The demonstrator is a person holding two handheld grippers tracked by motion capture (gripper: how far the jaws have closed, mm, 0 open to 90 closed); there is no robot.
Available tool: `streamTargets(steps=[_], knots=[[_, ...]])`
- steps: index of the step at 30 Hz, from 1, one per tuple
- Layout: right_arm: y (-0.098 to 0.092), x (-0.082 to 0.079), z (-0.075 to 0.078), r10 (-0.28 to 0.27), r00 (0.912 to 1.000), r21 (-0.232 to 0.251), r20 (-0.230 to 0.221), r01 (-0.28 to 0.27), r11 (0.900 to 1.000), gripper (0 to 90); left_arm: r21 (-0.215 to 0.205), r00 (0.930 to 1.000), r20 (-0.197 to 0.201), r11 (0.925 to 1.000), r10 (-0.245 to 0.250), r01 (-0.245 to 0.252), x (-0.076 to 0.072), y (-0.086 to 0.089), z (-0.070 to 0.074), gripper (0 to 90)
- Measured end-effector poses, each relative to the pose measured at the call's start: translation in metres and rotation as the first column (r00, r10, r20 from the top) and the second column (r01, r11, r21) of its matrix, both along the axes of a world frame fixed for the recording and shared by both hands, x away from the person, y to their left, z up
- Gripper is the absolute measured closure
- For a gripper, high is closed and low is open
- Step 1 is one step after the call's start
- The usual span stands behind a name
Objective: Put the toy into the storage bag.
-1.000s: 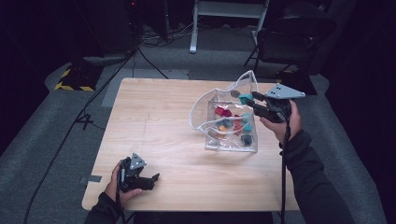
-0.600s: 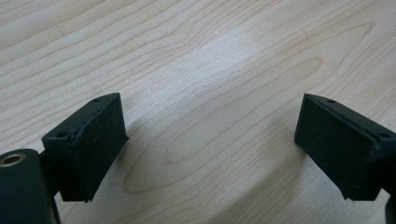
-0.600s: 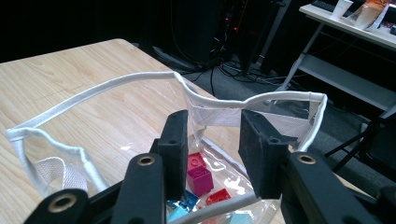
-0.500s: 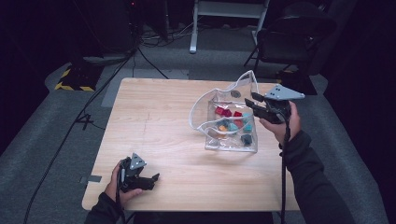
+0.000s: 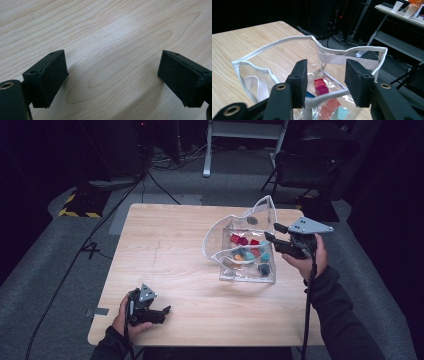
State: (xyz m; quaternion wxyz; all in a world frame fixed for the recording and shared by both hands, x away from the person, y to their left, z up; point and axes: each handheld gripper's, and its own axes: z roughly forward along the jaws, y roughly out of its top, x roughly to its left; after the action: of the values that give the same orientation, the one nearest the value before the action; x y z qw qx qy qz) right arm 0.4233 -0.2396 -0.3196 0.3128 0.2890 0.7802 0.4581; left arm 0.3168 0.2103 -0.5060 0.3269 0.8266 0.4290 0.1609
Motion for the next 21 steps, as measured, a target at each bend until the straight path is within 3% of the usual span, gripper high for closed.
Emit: streamTargets(steps=[21], knots=[[-0.013,-0.029,-0.014,-0.008,0.9998,-0.043,0.017,0.008,0.999,34.5,0.0,1.0,0.0,1.0,0.0,0.0,0.0,0.0,0.0,9.2]])
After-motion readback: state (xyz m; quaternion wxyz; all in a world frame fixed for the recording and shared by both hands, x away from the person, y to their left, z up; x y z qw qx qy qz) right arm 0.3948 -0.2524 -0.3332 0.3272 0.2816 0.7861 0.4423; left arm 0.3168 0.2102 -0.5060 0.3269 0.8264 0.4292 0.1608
